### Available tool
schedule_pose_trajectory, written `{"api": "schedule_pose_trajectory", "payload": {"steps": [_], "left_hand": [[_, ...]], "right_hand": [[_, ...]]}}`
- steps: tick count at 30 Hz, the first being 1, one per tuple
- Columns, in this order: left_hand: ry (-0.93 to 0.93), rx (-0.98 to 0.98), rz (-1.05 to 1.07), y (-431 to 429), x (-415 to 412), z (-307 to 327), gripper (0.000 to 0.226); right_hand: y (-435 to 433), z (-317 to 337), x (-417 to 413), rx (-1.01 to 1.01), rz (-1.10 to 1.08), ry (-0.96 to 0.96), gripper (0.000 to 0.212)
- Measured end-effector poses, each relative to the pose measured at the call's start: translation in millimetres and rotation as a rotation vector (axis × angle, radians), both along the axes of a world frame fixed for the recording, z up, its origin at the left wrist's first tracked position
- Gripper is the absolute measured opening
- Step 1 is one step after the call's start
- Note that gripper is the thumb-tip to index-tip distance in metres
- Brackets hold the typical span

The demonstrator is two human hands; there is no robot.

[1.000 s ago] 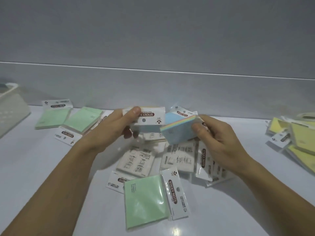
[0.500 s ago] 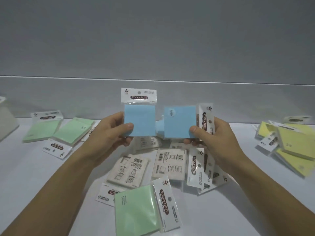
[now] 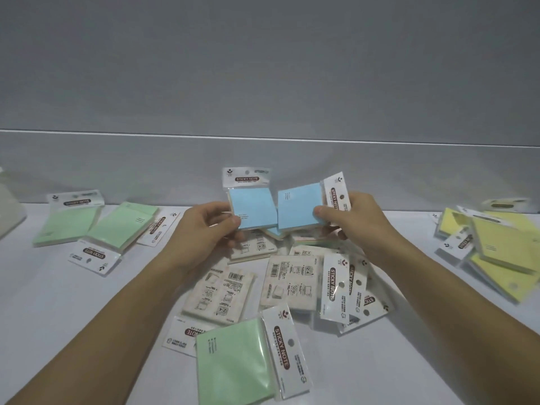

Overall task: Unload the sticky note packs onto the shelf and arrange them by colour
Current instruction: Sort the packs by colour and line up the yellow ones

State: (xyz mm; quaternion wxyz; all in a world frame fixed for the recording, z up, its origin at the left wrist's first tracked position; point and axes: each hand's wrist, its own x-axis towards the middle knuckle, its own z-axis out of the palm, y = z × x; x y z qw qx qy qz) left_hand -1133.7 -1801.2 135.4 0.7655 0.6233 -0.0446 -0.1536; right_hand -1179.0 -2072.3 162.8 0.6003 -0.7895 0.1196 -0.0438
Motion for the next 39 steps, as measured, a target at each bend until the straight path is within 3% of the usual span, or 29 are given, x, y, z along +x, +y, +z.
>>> {"api": "schedule_pose_trajectory", "payload": {"steps": [4, 5, 8, 9, 11, 13, 16, 21, 26, 29, 33, 37, 39], "left_hand": [[-0.324, 0.697, 0.189, 5, 11, -9, 0.017], [-0.376, 0.795, 0.196, 6, 12, -9, 0.018], [-0.503, 0.96, 0.116, 9, 11, -9, 0.017], [-0.544, 1.024, 0.069, 9, 10, -10, 0.027], [-0.596, 1.134, -0.026, 13, 9, -9, 0.049], [-0.617, 1.195, -0.111, 19, 8, -5, 0.06], [-0.655, 1.18, -0.185, 30, 5, -1, 0.074], [-0.728, 1.099, -0.238, 25, 3, 1, 0.066], [-0.679, 1.084, -0.187, 19, 4, -1, 0.102], [-0.67, 1.11, -0.194, 20, 6, 1, 0.111], [-0.743, 1.133, -0.186, 20, 3, 8, 0.096], [-0.868, 0.979, -0.08, 30, -1, 14, 0.044], [-0.881, 0.913, -0.084, 37, -2, 17, 0.033]], "right_hand": [[3, 2, 16, -0.08, -0.021, 0.055, 0.012], [4, 3, 19, -0.148, -0.022, 0.081, 0.015], [6, 4, 24, -0.487, 0.041, 0.195, 0.038], [7, 5, 24, -0.548, 0.072, 0.211, 0.043], [6, 7, 22, -0.562, 0.125, 0.179, 0.045], [1, 9, 14, -0.43, 0.125, 0.113, 0.04], [-12, 5, -4, -0.285, 0.132, 0.063, 0.059], [-26, -4, -23, -0.456, 0.411, -0.001, 0.065], [-31, -12, -14, -0.265, 0.385, 0.01, 0.093], [-29, -14, -10, -0.391, 0.341, -0.016, 0.097], [-26, -17, -16, -0.481, 0.307, -0.122, 0.086], [-29, -16, -26, -0.66, 0.278, -0.3, 0.064], [-30, -13, -28, -0.679, 0.249, -0.401, 0.046]]}}
